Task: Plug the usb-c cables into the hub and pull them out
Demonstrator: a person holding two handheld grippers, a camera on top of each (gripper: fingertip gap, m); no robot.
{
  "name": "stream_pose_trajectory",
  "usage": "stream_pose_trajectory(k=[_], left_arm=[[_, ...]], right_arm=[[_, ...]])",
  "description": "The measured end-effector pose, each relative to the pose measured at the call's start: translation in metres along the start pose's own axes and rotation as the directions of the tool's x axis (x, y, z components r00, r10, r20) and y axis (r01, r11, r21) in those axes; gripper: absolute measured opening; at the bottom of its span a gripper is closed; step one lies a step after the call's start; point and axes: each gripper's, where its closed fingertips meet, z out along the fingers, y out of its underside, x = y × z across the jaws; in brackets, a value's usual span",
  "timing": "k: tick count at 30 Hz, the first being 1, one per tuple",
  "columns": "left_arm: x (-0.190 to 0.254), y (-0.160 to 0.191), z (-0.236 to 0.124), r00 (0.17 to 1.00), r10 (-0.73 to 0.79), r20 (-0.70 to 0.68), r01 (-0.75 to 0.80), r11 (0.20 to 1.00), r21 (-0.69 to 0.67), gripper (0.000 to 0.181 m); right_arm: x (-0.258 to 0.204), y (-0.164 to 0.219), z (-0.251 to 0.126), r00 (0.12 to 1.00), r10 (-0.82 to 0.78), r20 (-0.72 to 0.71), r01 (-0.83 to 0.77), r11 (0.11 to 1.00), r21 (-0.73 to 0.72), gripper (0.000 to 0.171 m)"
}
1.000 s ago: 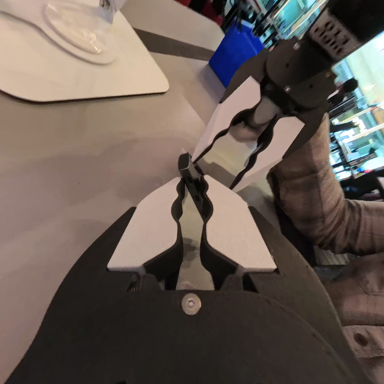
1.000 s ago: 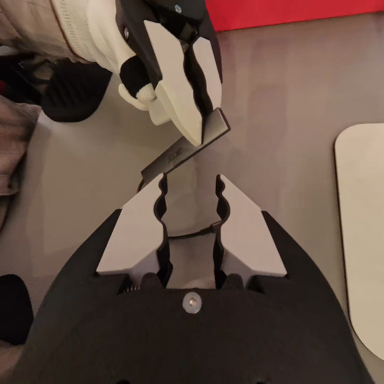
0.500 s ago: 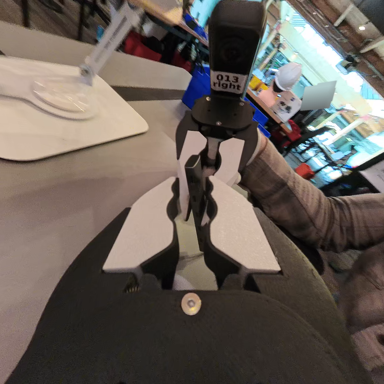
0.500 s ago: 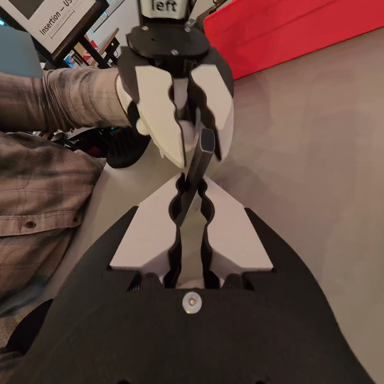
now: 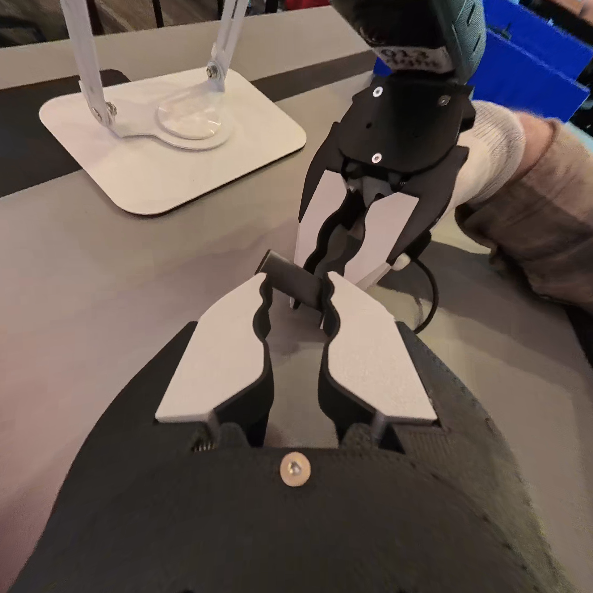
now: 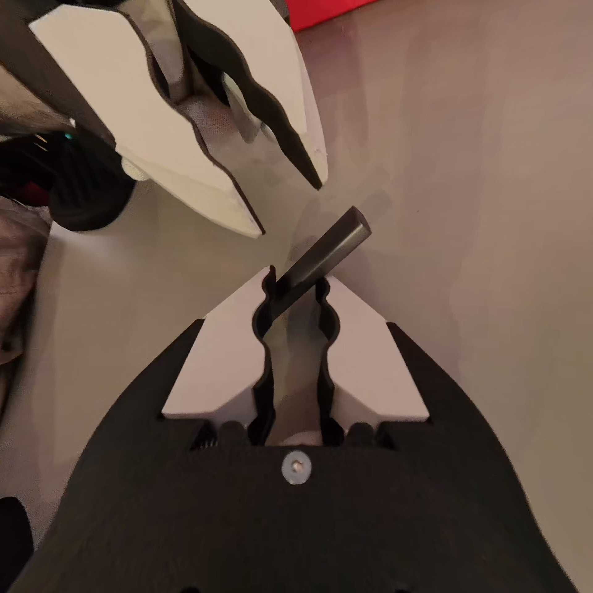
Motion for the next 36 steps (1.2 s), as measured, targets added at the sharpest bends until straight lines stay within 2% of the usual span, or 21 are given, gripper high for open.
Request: stream_pose_trajectory(k=[8,13,15,18,23,25,27,30,32,34,36], left_arm=[[-0.007,0.017,0.023,0.994,0.091,0.068,-0.081,0.989,-0.127,0.028],[-0.011,0.017,0.025,0.990,0.108,0.086,-0.094,0.984,-0.154,0.026],[-0.010,0.019,0.027,0.989,0.115,0.088,-0.100,0.982,-0.161,0.027],[-0.012,0.024,0.029,0.986,0.134,0.103,-0.114,0.977,-0.180,0.026],[-0.011,0.020,0.020,0.980,0.159,0.120,-0.138,0.976,-0.166,0.028],[-0.013,0.004,-0.002,0.971,0.187,0.149,-0.167,0.977,-0.136,0.031],[-0.021,-0.016,-0.039,0.937,0.273,0.220,-0.251,0.960,-0.120,0.035],[-0.058,-0.038,-0.114,0.830,0.401,0.387,-0.352,0.916,-0.194,0.038],[-0.090,-0.044,-0.166,0.782,0.411,0.468,-0.336,0.911,-0.239,0.036],[-0.120,-0.029,-0.204,0.786,0.404,0.468,-0.271,0.906,-0.326,0.034],[-0.152,0.000,-0.227,0.797,0.416,0.438,-0.200,0.865,-0.460,0.035]], right_arm=[[0.006,0.007,0.008,0.993,-0.084,-0.088,0.077,0.994,-0.084,0.034],[0.009,0.009,0.005,0.983,-0.132,-0.131,0.117,0.986,-0.119,0.042],[0.012,0.009,0.005,0.971,-0.172,-0.167,0.150,0.979,-0.141,0.055],[0.013,0.012,0.006,0.946,-0.260,-0.195,0.223,0.956,-0.192,0.057],[0.018,0.009,-0.002,0.934,-0.271,-0.234,0.226,0.953,-0.202,0.062],[0.018,0.004,-0.013,0.932,-0.268,-0.242,0.235,0.959,-0.157,0.063],[0.019,-0.005,-0.025,0.933,-0.251,-0.257,0.235,0.968,-0.094,0.061],[0.021,-0.015,-0.039,0.934,-0.229,-0.275,0.236,0.972,-0.009,0.057],[0.022,-0.017,-0.045,0.932,-0.225,-0.283,0.237,0.971,0.009,0.057],[0.027,-0.017,-0.047,0.927,-0.222,-0.304,0.239,0.971,0.018,0.055],[0.026,-0.019,-0.048,0.934,-0.209,-0.289,0.231,0.972,0.046,0.054]])
